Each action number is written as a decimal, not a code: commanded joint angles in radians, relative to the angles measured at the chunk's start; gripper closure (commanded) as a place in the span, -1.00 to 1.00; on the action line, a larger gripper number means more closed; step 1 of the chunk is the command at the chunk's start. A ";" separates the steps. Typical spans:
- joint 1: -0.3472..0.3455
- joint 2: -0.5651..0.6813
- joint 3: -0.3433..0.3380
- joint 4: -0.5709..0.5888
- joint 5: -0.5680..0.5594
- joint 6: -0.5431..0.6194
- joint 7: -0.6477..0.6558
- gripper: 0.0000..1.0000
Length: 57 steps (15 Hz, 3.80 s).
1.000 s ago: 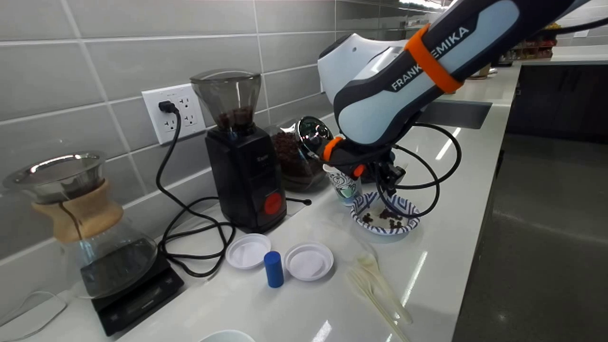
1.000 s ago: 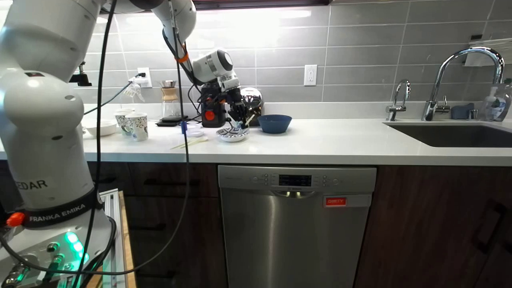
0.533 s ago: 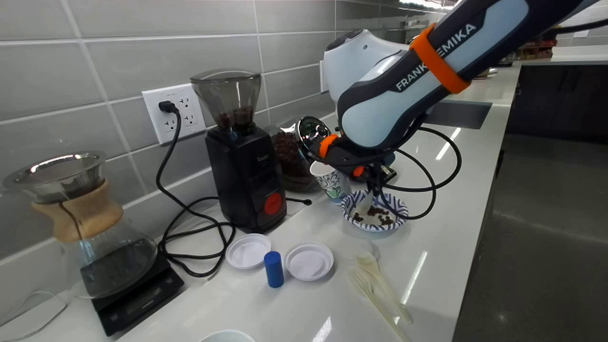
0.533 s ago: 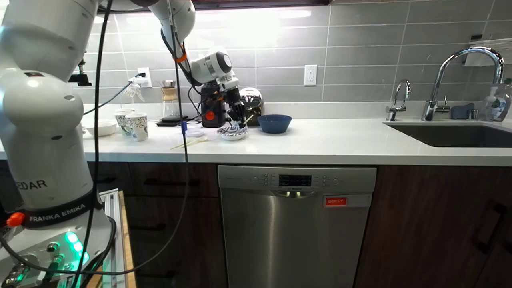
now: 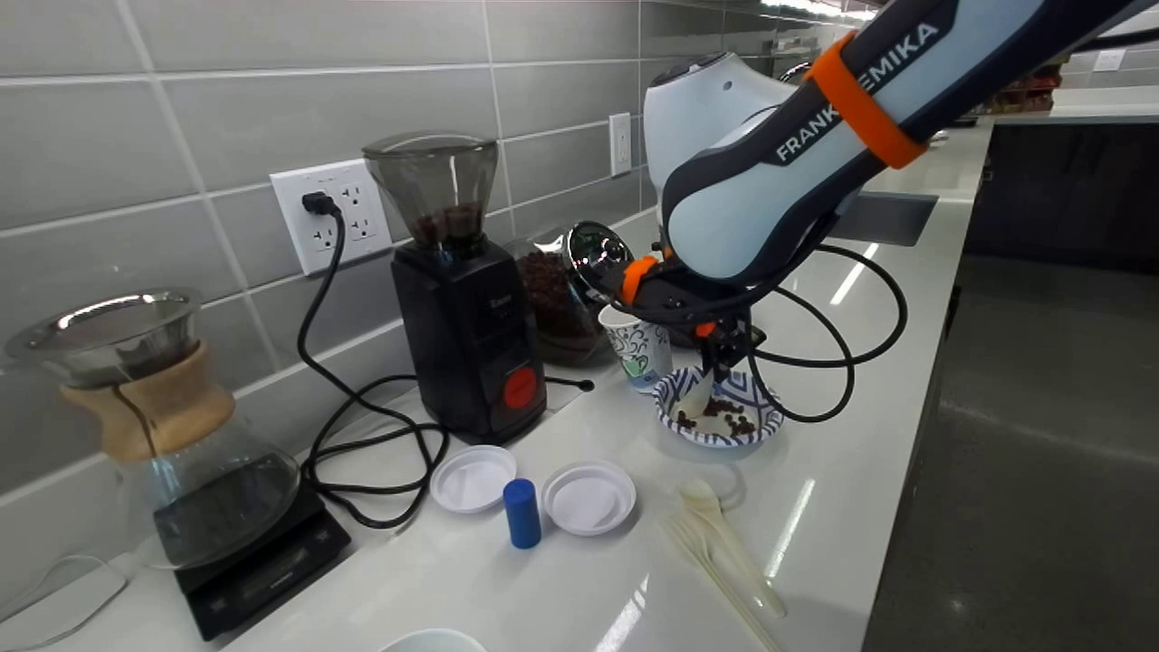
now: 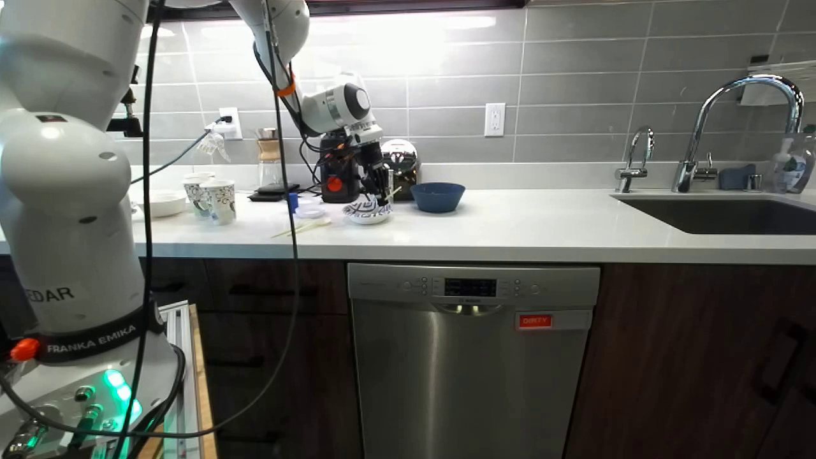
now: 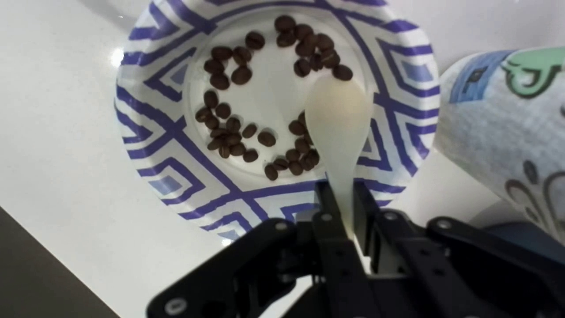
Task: Pick up the plastic spoon and scoop one bean from the bowl, pour the bean into the paper cup and put the plastic spoon back into the white bowl
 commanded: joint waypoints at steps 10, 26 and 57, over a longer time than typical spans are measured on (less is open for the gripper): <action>-0.026 -0.094 0.024 -0.153 0.123 0.109 -0.228 0.93; -0.090 -0.159 0.081 -0.261 0.445 0.148 -0.642 0.93; -0.212 -0.207 -0.002 -0.024 0.839 -0.277 -0.481 0.93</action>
